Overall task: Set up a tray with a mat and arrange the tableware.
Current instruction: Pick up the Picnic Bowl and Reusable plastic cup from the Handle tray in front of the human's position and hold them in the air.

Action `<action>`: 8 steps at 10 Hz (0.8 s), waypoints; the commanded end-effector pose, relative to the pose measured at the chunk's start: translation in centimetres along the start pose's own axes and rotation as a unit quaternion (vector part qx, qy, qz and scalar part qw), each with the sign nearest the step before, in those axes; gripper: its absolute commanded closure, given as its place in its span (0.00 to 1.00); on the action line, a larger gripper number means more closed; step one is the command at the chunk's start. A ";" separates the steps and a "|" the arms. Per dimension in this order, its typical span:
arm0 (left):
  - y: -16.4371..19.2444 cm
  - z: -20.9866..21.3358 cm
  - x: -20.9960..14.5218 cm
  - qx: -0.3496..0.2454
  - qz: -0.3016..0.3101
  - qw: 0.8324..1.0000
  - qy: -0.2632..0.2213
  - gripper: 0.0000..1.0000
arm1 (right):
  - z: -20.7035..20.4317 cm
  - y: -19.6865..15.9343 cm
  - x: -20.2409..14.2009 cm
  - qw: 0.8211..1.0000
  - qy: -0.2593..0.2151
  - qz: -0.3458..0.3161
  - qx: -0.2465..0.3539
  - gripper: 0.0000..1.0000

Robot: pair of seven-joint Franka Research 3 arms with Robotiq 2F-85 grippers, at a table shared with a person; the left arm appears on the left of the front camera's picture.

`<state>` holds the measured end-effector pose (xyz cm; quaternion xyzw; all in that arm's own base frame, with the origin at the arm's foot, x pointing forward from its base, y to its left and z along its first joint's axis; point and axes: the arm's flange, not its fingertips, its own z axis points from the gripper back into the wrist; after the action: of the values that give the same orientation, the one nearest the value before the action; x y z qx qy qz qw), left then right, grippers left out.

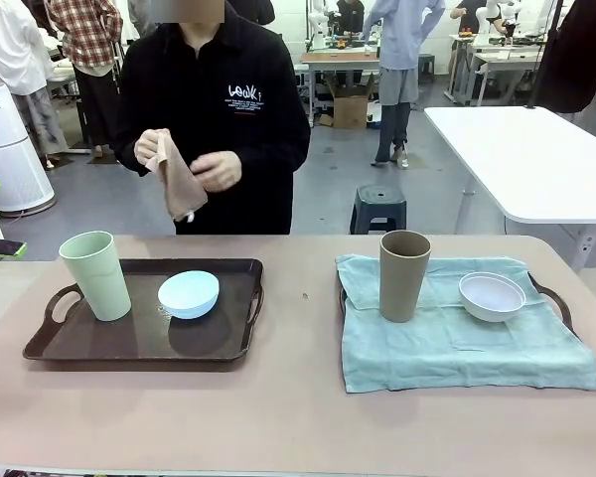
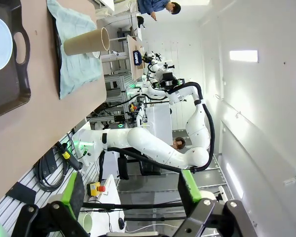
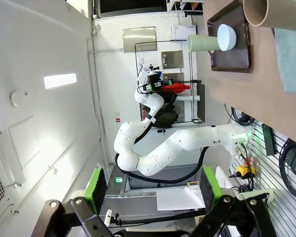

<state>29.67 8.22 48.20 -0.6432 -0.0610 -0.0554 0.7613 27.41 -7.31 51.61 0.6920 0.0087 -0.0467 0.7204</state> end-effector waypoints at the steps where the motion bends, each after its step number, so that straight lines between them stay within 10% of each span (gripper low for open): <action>1: 0.0 0.0 0.0 0.000 0.000 1.000 0.000 0.00 | -1.8 2.0 1.1 0.998 -0.011 0.012 -0.057 0.00; 4: -1.4 -1.7 7.1 0.257 -0.132 0.957 0.012 0.00 | -15.5 11.6 5.6 0.966 0.019 -0.014 -0.259 0.00; 7: -5.7 -0.2 7.7 0.485 -0.322 0.812 0.040 0.00 | -23.0 14.5 8.9 0.919 0.006 0.050 -0.391 0.00; 8: -9.6 0.7 5.0 0.430 -0.334 0.837 0.058 0.00 | -22.8 13.7 8.4 0.922 0.033 0.043 -0.383 0.00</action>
<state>36.80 6.91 57.06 -0.2389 -0.1908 -0.2795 0.9102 37.31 17.52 64.87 0.3711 -0.0026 0.0136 0.9285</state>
